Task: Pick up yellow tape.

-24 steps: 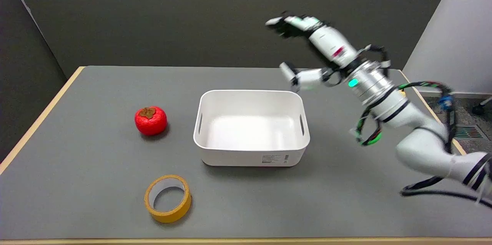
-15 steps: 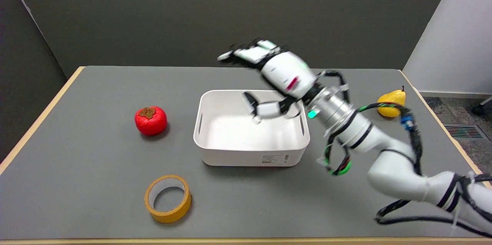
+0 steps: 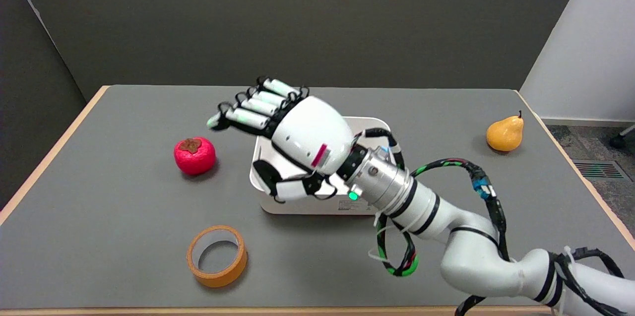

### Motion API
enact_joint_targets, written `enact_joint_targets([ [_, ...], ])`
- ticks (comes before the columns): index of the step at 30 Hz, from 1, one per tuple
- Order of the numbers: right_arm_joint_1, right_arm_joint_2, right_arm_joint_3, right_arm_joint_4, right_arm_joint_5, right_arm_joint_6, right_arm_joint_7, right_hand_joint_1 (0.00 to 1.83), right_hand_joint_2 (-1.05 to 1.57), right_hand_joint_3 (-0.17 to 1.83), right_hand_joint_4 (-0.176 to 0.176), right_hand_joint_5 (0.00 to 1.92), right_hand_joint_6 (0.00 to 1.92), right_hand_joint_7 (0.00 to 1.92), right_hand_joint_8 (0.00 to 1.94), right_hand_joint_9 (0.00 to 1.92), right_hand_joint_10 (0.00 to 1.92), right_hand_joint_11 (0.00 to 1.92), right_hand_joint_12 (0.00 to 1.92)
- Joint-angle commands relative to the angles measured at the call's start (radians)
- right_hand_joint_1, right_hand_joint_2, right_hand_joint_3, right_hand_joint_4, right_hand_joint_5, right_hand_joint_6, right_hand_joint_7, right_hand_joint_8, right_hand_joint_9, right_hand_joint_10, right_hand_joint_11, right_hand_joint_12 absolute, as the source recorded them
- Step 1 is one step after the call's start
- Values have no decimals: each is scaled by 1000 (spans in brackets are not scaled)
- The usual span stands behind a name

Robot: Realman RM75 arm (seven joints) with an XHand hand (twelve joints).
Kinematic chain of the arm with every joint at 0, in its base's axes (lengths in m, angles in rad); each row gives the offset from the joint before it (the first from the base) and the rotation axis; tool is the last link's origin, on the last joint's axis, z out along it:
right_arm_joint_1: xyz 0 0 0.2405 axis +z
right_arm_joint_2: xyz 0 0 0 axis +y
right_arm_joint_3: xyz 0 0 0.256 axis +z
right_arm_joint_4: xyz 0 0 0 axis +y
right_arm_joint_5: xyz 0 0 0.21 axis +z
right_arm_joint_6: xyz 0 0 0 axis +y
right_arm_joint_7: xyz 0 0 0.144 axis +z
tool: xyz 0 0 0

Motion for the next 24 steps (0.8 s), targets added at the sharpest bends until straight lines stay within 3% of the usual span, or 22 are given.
enact_joint_targets([
  [1, -68, 11, -101, 41, -6, -90, -374, 1032, 640, 1021, 148, 291, 599, 456, 519, 429, 884, 216, 1283],
  [8, -115, 34, -131, 38, -2, -132, -512, 951, 648, 1045, 121, 229, 499, 341, 435, 340, 772, 113, 1128],
  [24, -211, 78, -98, 37, 89, -236, -597, 1043, 606, 1046, 90, 219, 433, 272, 352, 274, 755, 12, 1072],
])
